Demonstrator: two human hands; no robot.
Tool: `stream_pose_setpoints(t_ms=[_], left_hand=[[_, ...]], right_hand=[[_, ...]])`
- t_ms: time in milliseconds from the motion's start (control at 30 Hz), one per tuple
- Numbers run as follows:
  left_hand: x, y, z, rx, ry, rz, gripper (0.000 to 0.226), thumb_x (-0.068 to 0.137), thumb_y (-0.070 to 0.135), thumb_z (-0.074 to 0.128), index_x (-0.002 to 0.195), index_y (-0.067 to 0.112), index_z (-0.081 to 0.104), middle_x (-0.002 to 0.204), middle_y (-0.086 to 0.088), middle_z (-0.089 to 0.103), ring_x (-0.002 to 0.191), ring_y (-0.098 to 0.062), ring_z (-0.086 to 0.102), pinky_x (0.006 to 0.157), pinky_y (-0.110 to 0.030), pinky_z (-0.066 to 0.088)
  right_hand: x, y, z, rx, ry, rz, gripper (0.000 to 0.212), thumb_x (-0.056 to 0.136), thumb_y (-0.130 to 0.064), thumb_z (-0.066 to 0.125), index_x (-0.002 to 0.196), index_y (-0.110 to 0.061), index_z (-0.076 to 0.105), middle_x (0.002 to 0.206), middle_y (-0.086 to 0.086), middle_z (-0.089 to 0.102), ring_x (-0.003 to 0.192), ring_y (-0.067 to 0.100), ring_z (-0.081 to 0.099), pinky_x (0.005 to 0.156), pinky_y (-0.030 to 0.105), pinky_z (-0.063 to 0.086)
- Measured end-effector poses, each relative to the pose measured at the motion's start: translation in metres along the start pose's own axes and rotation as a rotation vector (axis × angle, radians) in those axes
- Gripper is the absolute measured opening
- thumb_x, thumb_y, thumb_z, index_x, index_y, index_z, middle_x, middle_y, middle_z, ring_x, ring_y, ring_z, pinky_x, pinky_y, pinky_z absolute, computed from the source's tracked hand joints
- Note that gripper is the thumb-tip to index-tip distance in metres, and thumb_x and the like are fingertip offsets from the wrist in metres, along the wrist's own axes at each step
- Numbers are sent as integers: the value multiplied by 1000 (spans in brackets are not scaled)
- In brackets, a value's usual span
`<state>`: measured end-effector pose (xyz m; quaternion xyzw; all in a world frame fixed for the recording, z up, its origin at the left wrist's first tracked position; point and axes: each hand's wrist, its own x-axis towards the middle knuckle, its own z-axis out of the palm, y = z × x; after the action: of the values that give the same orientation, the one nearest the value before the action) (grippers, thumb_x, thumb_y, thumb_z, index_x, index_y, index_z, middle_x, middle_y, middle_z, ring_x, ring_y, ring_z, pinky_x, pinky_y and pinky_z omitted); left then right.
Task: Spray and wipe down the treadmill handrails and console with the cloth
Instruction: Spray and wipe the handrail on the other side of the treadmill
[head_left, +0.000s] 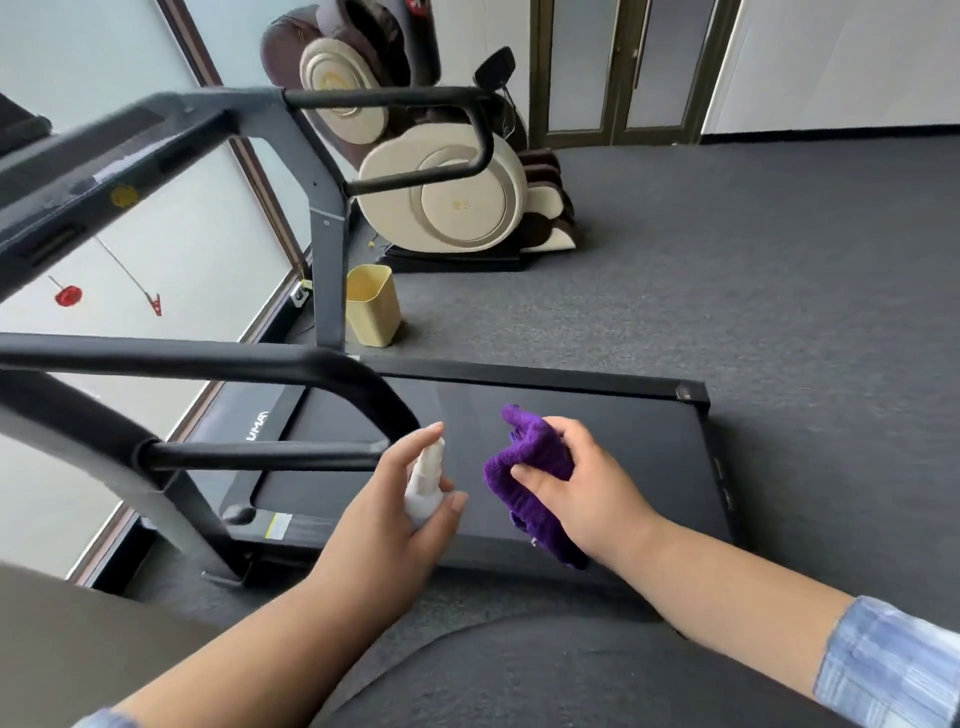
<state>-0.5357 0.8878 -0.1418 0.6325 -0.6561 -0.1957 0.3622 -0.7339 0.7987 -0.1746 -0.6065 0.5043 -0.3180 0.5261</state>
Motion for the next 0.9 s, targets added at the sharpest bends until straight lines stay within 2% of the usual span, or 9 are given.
stream_pose_setpoints(t_ms=[100, 200, 333, 400, 500, 667, 767, 833, 900], left_hand=[[43, 45, 45, -126, 70, -40, 71, 89, 20, 69, 120, 69, 29, 97, 18, 61, 76, -9, 61, 65, -9, 45], [83, 83, 77, -228, 100, -85, 64, 87, 24, 71, 124, 60, 31, 97, 10, 62, 83, -4, 62, 69, -7, 46], [117, 101, 90, -257, 162, -154, 64, 83, 34, 72, 128, 58, 34, 98, 18, 61, 91, -2, 64, 76, -10, 49], [126, 99, 89, -228, 187, -181, 62, 85, 30, 71, 129, 54, 35, 99, 22, 60, 85, -3, 64, 72, -10, 48], [143, 87, 83, -190, 263, -247, 61, 87, 34, 70, 123, 64, 31, 100, 25, 59, 81, -7, 63, 65, -10, 48], [187, 46, 74, -267, 370, -402, 55, 93, 29, 64, 119, 66, 33, 94, 12, 64, 63, -3, 60, 47, -11, 46], [216, 19, 72, -305, 434, -494, 54, 92, 29, 63, 124, 61, 34, 87, 18, 64, 56, -9, 57, 51, -27, 50], [229, 4, 75, -336, 505, -573, 58, 91, 27, 64, 129, 57, 32, 89, 13, 65, 59, -7, 57, 56, -25, 47], [236, -8, 77, -372, 580, -645, 61, 90, 26, 65, 130, 57, 31, 93, 8, 64, 64, -8, 59, 56, -19, 43]], right_hand=[[24, -14, -67, -81, -52, -67, 43, 80, -43, 79, 113, -51, 51, 107, -13, 69, 94, 9, 70, 85, 43, 58], [47, -29, -111, -113, -116, -126, 47, 78, -48, 79, 114, -51, 50, 110, -13, 67, 98, 7, 67, 88, 42, 57], [76, -36, -132, -64, -177, -174, 47, 77, -50, 79, 114, -53, 50, 110, -8, 68, 97, 15, 70, 85, 45, 58], [92, -39, -133, -27, -195, -185, 44, 80, -43, 80, 112, -53, 51, 110, -7, 69, 96, 16, 71, 85, 46, 58], [125, -49, -128, -45, -270, -205, 45, 81, -37, 81, 111, -53, 51, 108, -7, 68, 88, 15, 72, 78, 41, 60], [197, -63, -113, -190, -279, -203, 47, 76, -49, 79, 111, -56, 48, 109, -12, 67, 89, 14, 71, 81, 42, 59], [235, -69, -105, -273, -272, -203, 49, 79, -48, 78, 118, -48, 49, 113, -14, 63, 102, 13, 63, 87, 31, 48], [253, -72, -99, -343, -278, -185, 51, 82, -44, 78, 124, -40, 49, 115, -13, 61, 105, 10, 58, 85, 25, 40], [270, -72, -93, -359, -282, -164, 51, 82, -43, 78, 124, -38, 50, 111, -14, 61, 103, 10, 58, 77, 19, 41]])
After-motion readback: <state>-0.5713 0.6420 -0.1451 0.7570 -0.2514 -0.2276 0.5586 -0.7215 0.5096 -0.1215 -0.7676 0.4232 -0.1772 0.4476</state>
